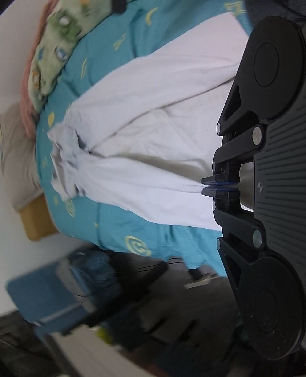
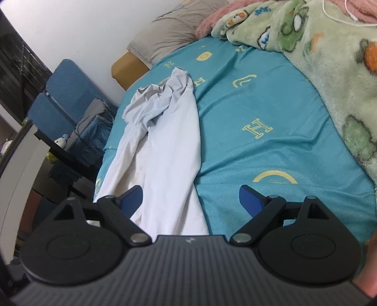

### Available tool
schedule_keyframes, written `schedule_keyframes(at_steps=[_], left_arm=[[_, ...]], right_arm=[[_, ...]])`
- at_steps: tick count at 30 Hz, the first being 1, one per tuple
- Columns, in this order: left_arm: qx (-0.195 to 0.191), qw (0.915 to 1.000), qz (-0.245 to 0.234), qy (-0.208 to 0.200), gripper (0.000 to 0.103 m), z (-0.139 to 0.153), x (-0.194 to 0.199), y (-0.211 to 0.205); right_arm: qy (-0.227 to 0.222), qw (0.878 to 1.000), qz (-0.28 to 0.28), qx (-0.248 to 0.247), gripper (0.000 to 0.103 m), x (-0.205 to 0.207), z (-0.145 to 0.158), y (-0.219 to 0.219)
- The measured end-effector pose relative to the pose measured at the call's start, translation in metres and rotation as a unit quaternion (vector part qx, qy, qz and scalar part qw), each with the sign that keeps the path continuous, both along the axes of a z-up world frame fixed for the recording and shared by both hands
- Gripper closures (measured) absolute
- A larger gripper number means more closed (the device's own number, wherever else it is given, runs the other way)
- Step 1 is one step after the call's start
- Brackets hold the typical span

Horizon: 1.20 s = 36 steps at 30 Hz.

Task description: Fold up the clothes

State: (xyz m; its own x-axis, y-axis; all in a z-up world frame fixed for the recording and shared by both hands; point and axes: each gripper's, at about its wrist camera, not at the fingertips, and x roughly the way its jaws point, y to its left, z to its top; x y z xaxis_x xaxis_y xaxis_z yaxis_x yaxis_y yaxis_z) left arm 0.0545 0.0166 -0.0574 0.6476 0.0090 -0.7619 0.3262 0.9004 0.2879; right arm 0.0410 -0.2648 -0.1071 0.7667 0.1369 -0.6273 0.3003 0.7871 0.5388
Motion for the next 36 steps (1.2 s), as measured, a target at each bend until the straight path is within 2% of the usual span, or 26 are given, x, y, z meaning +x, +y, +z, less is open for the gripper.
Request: schedule_keyframes(at_steps=[2, 4, 14, 17, 20, 23, 25, 26, 27, 30, 32, 34, 35, 36], left_arm=[[0.016, 0.9993, -0.030, -0.017, 0.101, 0.007, -0.012, -0.014], [0.014, 0.9983, -0.052, -0.022, 0.101, 0.011, -0.019, -0.026], [-0.035, 0.9939, -0.104, 0.016, 0.101, -0.009, -0.016, -0.066], [-0.057, 0.9911, -0.113, 0.040, 0.101, -0.024, -0.014, -0.075], [-0.094, 0.9847, -0.111, 0.095, 0.099, -0.049, -0.005, -0.075], [-0.159, 0.9720, -0.090, 0.148, 0.087, -0.057, 0.007, -0.053], [-0.199, 0.9622, -0.078, 0.169, 0.061, -0.053, 0.015, -0.031], [-0.215, 0.9583, -0.072, 0.174, 0.059, -0.050, 0.020, -0.019], [-0.224, 0.9570, -0.061, 0.174, 0.053, -0.047, 0.024, -0.006], [-0.227, 0.9615, -0.004, 0.154, 0.028, -0.039, 0.040, 0.036], [-0.248, 0.9558, 0.052, 0.149, 0.024, -0.039, 0.054, 0.066], [-0.292, 0.9387, 0.102, 0.153, 0.025, -0.044, 0.069, 0.092], [-0.311, 0.9303, 0.118, 0.155, 0.025, -0.047, 0.075, 0.101], [-0.318, 0.9266, 0.123, 0.158, 0.025, -0.050, 0.079, 0.102]], right_arm=[[0.007, 1.000, 0.002, 0.004, 0.013, 0.003, -0.004, 0.001], [0.010, 1.000, 0.004, 0.005, 0.013, 0.004, -0.006, 0.001], [0.017, 1.000, -0.001, 0.014, 0.013, 0.004, -0.010, -0.002], [0.021, 1.000, -0.001, 0.020, 0.013, 0.005, -0.013, -0.004], [0.025, 0.999, 0.002, 0.027, 0.013, 0.006, -0.016, -0.006], [0.040, 0.999, 0.012, 0.035, 0.013, 0.006, -0.024, -0.006], [0.049, 0.997, 0.022, 0.052, 0.013, 0.006, -0.029, -0.006], [0.051, 0.996, 0.026, 0.063, 0.013, 0.007, -0.032, -0.006], [0.053, 0.995, 0.031, 0.074, 0.013, 0.007, -0.034, -0.006], [0.059, 0.993, 0.043, 0.096, 0.014, 0.010, -0.040, -0.003], [0.066, 0.992, 0.045, 0.102, 0.014, 0.010, -0.044, -0.002], [0.073, 0.992, 0.042, 0.097, 0.016, 0.010, -0.046, -0.001], [0.077, 0.992, 0.038, 0.093, 0.022, 0.010, -0.047, -0.001], [0.079, 0.992, 0.034, 0.091, 0.022, 0.010, -0.047, -0.001]])
